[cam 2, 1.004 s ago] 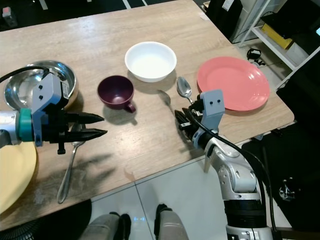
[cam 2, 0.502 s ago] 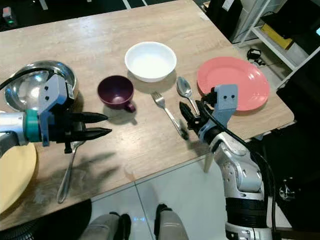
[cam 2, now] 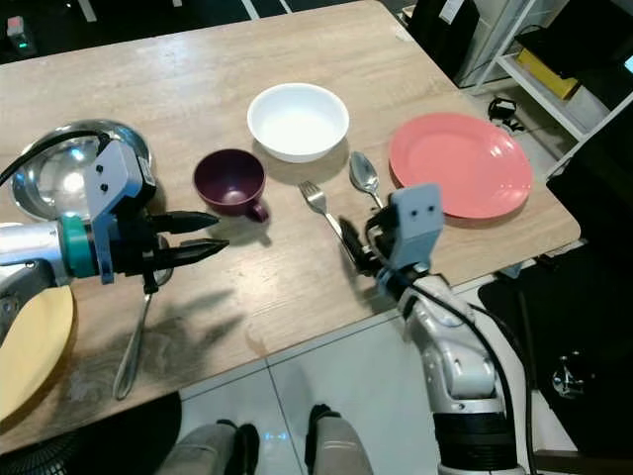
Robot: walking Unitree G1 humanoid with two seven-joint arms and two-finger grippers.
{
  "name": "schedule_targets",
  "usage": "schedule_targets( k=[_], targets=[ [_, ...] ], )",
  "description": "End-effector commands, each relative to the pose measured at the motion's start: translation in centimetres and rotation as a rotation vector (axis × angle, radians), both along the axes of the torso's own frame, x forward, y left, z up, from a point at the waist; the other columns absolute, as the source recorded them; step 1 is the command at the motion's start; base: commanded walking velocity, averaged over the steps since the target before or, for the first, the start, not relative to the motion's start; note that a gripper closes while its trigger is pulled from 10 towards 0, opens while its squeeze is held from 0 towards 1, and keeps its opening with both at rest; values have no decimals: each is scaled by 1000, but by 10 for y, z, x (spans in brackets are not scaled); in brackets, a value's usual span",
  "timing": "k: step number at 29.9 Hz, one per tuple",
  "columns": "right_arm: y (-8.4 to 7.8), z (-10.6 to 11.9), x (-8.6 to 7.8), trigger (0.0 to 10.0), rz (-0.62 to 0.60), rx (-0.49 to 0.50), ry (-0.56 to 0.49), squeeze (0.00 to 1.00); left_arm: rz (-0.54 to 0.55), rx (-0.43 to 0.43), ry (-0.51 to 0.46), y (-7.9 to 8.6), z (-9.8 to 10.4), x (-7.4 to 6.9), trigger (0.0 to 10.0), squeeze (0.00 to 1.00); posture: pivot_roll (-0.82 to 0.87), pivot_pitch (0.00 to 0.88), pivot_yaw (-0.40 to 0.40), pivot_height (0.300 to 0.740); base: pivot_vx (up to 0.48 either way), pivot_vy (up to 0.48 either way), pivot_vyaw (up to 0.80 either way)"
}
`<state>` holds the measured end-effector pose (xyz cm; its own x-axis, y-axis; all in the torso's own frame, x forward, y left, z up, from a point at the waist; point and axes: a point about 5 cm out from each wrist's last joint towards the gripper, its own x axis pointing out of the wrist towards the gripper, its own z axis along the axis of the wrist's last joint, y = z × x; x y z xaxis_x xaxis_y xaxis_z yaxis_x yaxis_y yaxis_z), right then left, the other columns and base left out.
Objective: Setting the table
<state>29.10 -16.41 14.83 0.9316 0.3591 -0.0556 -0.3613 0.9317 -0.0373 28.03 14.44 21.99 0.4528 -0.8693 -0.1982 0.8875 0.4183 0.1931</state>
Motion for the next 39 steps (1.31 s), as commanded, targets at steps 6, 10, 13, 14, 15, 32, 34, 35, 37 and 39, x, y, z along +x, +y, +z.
schedule_targets(
  k=[6, 10, 13, 14, 15, 32, 34, 35, 37, 39],
  targets=[
    [8, -23, 0, 10000, -3, -27, 97, 0, 20, 1, 14, 3, -5, -2, 10000, 0, 86, 96, 80, 740, 0, 0, 0],
    [6, -30, 6, 10000, -53, -27, 144, 0, 28, -2, 15, 3, -5, -2, 10000, 0, 86, 93, 78, 740, 0, 0, 0],
    [5, -32, 9, 9294, -83, -42, 174, 0, 31, -4, 16, 3, -6, -2, 10000, 0, 86, 93, 77, 740, 0, 0, 0],
    [5, -32, 9, 9294, -83, -42, 174, 0, 31, -4, 16, 3, -6, -2, 10000, 0, 86, 93, 77, 740, 0, 0, 0],
    [4, -33, 9, 6471, -94, -46, 184, 0, 31, -4, 16, 3, -6, -2, 10000, 0, 86, 93, 77, 740, 0, 0, 0],
    [17, -38, -1, 0, -111, -4, 256, 0, 41, -11, 27, 3, -7, -4, 10000, 0, 81, 115, 62, 740, 0, 0, 0],
    [20, -38, -3, 0, -106, 6, 253, 0, 41, -11, 28, 3, -7, -4, 10000, 0, 81, 115, 62, 740, 0, 0, 0],
    [23, -38, -5, 0, -100, 15, 253, 0, 42, -11, 29, 3, -7, -4, 10000, 0, 81, 115, 62, 740, 0, 0, 0],
    [25, -37, -6, 0, -97, 29, 253, 0, 42, -11, 29, 4, -7, -3, 10000, 0, 77, 119, 65, 740, 0, 0, 0],
    [31, -33, -6, 9294, -85, 62, 238, 0, 42, -10, 31, 3, -7, -3, 10000, 0, 73, 120, 67, 740, 0, 0, 0]
  ],
)
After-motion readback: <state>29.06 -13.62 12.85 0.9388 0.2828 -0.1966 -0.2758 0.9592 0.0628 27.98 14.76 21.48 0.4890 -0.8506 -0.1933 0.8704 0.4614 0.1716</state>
